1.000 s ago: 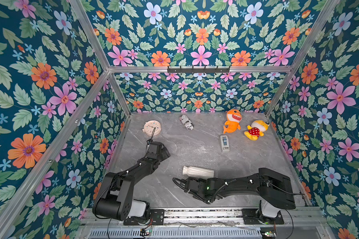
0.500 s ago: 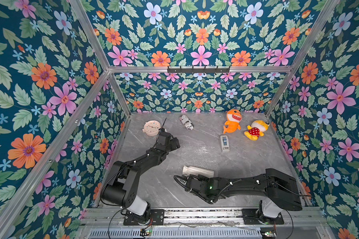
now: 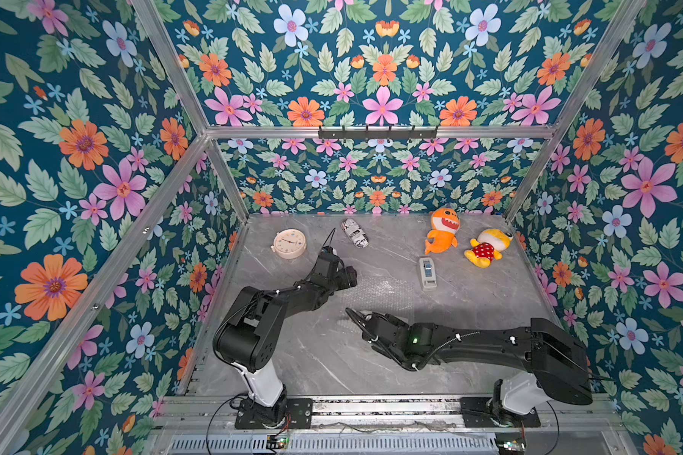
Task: Wrap vases in bubble wrap
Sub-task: Wrap the vase in bubble wrap.
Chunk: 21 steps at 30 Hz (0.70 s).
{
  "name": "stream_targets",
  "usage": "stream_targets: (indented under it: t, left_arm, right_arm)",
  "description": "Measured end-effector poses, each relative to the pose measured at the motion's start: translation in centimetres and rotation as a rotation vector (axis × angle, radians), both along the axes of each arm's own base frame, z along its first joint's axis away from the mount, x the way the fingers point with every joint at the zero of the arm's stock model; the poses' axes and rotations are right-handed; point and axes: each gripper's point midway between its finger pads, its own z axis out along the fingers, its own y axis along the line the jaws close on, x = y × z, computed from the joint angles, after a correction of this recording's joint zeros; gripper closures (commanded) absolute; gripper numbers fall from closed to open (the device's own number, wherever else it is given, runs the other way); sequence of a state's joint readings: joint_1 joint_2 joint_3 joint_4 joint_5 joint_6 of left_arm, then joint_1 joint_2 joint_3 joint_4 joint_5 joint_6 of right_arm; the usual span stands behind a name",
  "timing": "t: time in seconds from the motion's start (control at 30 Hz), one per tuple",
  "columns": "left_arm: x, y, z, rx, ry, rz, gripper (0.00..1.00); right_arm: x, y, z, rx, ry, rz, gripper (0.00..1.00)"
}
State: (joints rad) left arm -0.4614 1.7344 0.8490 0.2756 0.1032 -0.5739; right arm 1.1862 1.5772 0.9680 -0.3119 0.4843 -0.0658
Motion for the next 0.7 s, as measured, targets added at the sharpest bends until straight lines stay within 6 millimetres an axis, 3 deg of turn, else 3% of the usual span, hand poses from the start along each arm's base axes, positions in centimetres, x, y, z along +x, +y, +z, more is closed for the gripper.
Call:
stream_targets:
  t: [0.2,0.4,0.57,0.7]
  left_arm:
    - [-0.1,-0.2,-1.3,0.014,0.025,-0.009,0.14]
    - [-0.4,0.0,-1.0,0.030,0.019,-0.010,0.11]
    - [-1.6,2.0,-0.1,0.082,0.005,0.011,0.06]
    - [-2.5,4.6,0.8,0.103,-0.003,0.059,0.05]
  right_arm:
    - [3.5,-0.6,-0.2,0.007,0.021,-0.049,0.97]
    - [6.4,0.0,-0.8,0.016,0.051,-0.091,0.89]
    - [8.0,0.1,-1.3,0.029,0.066,-0.117,0.83]
    - [9.3,-0.2,-1.5,0.065,0.082,-0.137,0.79]
